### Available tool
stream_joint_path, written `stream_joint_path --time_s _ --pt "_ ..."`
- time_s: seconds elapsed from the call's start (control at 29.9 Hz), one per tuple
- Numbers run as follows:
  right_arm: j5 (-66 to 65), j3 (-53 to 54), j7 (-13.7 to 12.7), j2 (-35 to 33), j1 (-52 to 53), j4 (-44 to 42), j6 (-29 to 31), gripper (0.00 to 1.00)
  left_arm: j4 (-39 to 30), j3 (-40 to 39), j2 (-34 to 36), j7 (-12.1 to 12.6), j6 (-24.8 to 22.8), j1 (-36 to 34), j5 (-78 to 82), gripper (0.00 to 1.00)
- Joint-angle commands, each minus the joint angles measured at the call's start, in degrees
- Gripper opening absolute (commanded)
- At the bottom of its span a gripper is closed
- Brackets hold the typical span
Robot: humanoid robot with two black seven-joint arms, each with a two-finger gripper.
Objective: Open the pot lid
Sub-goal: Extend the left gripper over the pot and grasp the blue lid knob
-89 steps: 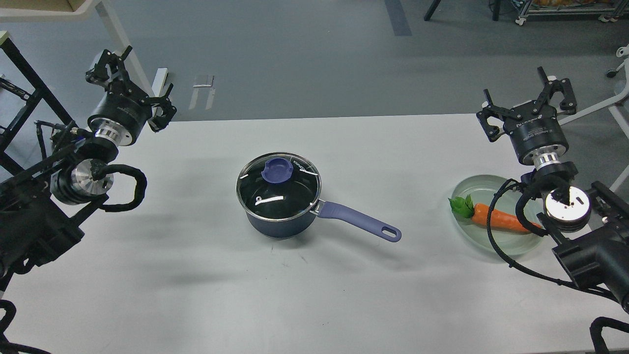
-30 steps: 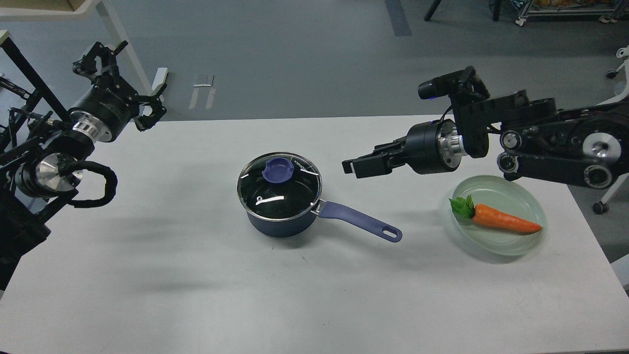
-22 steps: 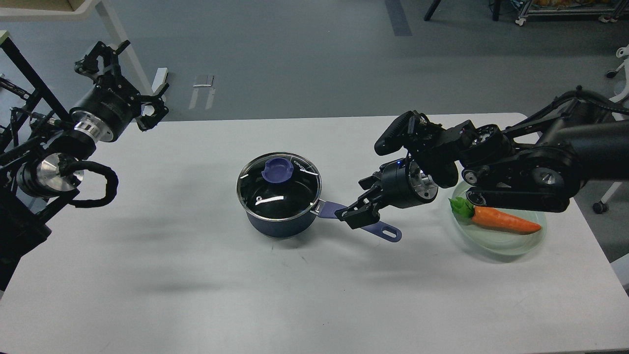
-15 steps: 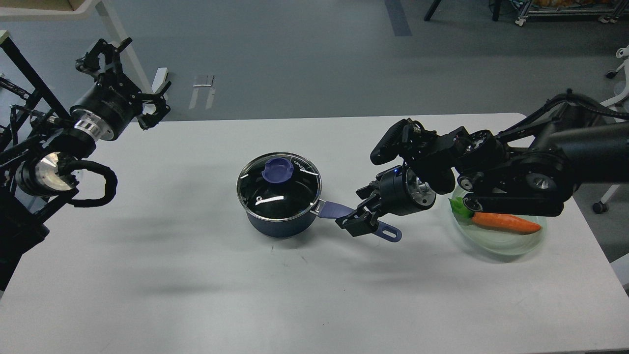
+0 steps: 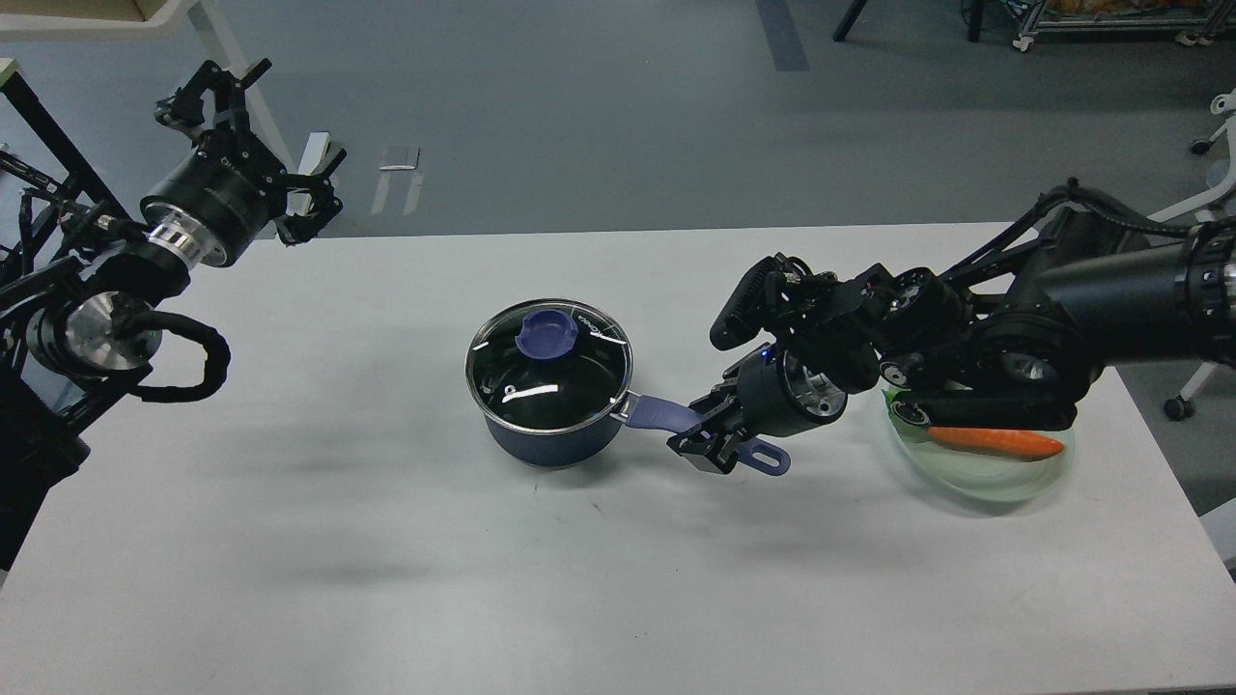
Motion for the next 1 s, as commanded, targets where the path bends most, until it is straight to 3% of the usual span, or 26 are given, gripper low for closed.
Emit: stream_joint_path --time_s 0.0,0.3,0.54,0.97 --pt "0.1 0.0 0.1 0.1 0.1 -0.1 0.0 0.39 -0.3 0.0 -0.5 1.2 -0.1 0.0 3.7 1.0" --pt "0.1 0.0 0.0 -0.2 -0.2 0.1 -0.1 0.21 -3.4 -0.1 -2.8 0.5 0.4 -1.0 28.4 0.99" --pt "0.3 0.0 0.0 -0.4 -0.1 0.5 -0.1 0.2 -10.4 -0.1 -4.5 -1.2 1.0 -1.2 53.7 0.99" --pt "0.4 -0.1 0.0 -1.0 -0.5 0.5 0.0 0.2 -14.9 5.0 -9.2 -1.5 10.2 -3.8 106.0 0.99"
